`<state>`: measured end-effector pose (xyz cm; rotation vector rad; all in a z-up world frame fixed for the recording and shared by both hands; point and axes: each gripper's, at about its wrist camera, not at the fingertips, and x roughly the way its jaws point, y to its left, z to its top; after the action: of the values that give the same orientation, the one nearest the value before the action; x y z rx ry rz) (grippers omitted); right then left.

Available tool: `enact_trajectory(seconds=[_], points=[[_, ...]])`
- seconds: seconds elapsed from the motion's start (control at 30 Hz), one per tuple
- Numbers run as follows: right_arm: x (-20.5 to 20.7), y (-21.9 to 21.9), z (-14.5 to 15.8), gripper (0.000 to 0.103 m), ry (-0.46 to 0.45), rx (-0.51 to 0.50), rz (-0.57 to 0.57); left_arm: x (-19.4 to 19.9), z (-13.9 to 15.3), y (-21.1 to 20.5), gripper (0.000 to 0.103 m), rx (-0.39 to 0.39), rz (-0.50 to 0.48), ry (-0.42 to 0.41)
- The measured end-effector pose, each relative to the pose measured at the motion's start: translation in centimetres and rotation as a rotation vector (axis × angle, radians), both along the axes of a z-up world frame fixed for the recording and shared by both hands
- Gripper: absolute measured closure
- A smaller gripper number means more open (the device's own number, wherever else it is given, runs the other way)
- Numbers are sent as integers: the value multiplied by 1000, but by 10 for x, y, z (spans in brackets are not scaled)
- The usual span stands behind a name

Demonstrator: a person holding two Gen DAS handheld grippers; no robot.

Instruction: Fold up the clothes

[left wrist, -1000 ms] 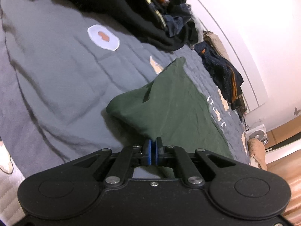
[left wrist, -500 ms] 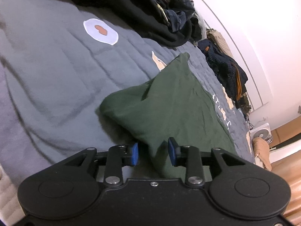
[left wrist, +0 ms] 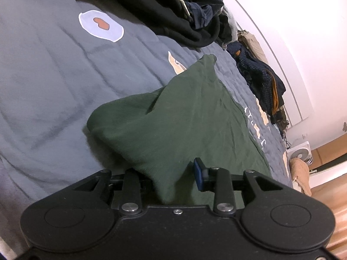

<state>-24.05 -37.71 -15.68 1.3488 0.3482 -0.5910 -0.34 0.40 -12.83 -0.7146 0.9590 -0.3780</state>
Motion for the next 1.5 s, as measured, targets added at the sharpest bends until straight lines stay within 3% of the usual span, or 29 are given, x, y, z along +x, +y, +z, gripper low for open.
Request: enact_trajectory(seconds=[0.17, 0.23, 0.3, 0.4, 0.67, 1.27, 1.37, 1.5], points=[[3, 1, 3, 59, 26, -25, 22, -2, 1, -4, 74, 9, 0, -20], [2, 1, 2, 71, 25, -18, 22, -4, 2, -4, 85, 10, 1, -33], [1, 2, 1, 87, 22, -3, 17, -6, 4, -3, 91, 5, 6, -42], [-1, 4, 7, 97, 14, -21, 12, -8, 9, -2, 96, -9, 6, -53], [-12, 12, 19, 98, -6, -16, 4, -16, 19, 8, 97, -13, 11, -54], [-46, 44, 35, 98, 74, -31, 96, -46, 30, 47, 97, 55, -42, -28], [-48, 47, 34, 94, 125, -55, 133, -46, 25, 50, 97, 62, -54, 0], [-50, 50, 37, 81, 231, -114, 176, -47, 14, 58, 85, 68, -21, 47]])
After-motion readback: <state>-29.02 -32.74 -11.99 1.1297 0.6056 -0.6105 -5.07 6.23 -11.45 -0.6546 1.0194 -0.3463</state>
